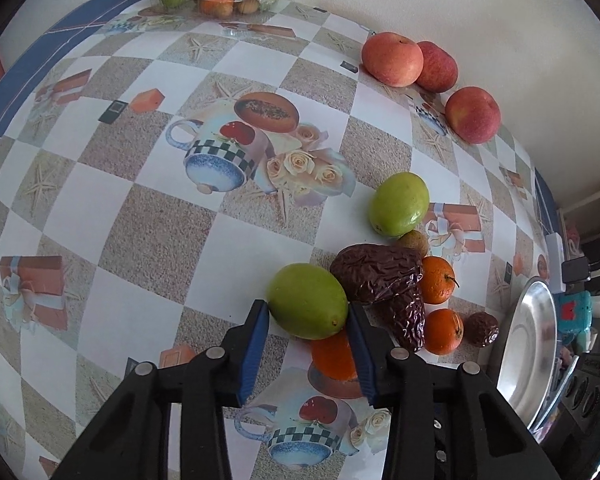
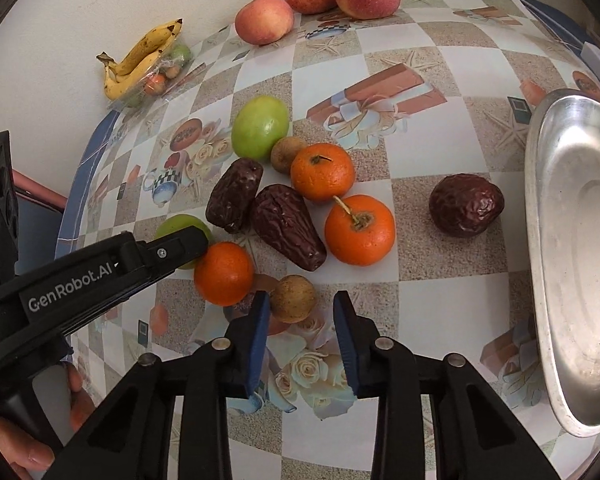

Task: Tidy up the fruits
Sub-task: 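Grasp the small brown round fruit with the right gripper while the left gripper grasps the green pear, then carry the brown fruit into the steel bowl and open the right gripper, then lower the green pear into the steel bowl and open the left gripper, then move both grippers back toward the dates beside the oranges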

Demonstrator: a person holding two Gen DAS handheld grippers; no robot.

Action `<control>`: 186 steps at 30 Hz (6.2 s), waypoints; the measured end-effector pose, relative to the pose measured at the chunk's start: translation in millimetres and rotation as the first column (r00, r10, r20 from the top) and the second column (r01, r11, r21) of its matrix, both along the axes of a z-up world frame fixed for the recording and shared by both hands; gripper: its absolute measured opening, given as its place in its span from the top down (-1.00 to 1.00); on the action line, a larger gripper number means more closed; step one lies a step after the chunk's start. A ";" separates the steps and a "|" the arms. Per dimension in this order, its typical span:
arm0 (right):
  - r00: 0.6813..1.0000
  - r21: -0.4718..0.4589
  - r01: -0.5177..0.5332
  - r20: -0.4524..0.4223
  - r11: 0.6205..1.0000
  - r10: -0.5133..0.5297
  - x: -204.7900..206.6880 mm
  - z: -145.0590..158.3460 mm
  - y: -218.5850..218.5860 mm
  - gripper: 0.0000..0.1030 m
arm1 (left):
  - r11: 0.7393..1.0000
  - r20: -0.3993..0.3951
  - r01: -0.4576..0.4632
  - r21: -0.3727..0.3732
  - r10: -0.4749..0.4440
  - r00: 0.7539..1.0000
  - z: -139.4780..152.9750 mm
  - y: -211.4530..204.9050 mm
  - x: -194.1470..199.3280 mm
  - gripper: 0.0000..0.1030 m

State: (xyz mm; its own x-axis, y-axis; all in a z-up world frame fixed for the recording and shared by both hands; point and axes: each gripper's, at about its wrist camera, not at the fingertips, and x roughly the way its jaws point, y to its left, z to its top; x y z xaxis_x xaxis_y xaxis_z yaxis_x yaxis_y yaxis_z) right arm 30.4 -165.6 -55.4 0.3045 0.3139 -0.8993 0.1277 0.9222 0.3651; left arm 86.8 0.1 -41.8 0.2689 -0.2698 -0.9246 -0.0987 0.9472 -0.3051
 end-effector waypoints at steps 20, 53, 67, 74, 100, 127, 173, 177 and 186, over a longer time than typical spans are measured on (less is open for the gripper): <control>0.996 -0.037 0.046 0.084 0.998 -0.043 -8.7 31.9 -11.4 0.52 | 1.000 0.125 0.015 -0.025 -0.012 0.992 40.6 3.7 -15.8 0.19; 0.842 -0.131 0.538 0.118 0.833 -0.526 -64.6 65.2 -177.7 0.51 | 0.894 0.186 0.446 0.037 -0.445 0.876 42.3 -172.0 -42.0 0.23; 0.867 -0.111 0.498 0.061 0.860 -0.494 -58.7 49.4 -167.7 0.52 | 0.937 0.089 0.351 -0.003 -0.349 0.933 13.5 -144.3 -32.4 0.17; 0.867 -0.115 0.498 0.060 0.860 -0.494 -58.1 50.5 -168.8 0.52 | 0.924 0.078 0.381 -0.046 -0.377 0.923 3.9 -157.9 -32.6 0.14; 0.843 -0.113 0.538 0.090 0.835 -0.531 -65.1 60.4 -176.4 0.51 | 0.851 0.159 0.491 -0.186 -0.467 0.870 25.9 -184.2 -46.3 0.18; 0.888 -0.185 0.459 0.062 0.869 -0.455 -55.6 51.8 -156.0 0.11 | 0.971 0.146 0.129 0.199 -0.160 0.976 34.5 -68.3 -21.5 -1.00; 0.962 -0.197 0.125 0.263 0.972 -0.071 -3.1 79.2 -47.9 -0.87 | 0.980 0.365 0.005 0.199 -0.079 0.928 62.6 -7.2 4.5 -1.00; 0.960 -0.211 0.130 0.272 0.969 -0.070 4.3 85.0 -50.0 -0.87 | 0.988 0.343 0.042 0.150 -0.092 0.935 60.2 -11.7 11.1 -1.00; 0.954 -0.200 0.160 0.281 0.967 -0.100 16.3 83.6 -63.4 -0.86 | 0.990 0.245 0.109 0.087 -0.127 0.961 34.8 -31.1 18.1 -0.96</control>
State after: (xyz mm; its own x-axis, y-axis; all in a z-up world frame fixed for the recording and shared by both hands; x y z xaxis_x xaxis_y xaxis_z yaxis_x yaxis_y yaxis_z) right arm 46.7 -229.1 28.2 0.5675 0.0612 -0.8211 0.1772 0.9648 0.1944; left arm 105.0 -31.0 -7.0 0.4639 -0.2492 -0.8501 0.0861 0.9678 -0.2367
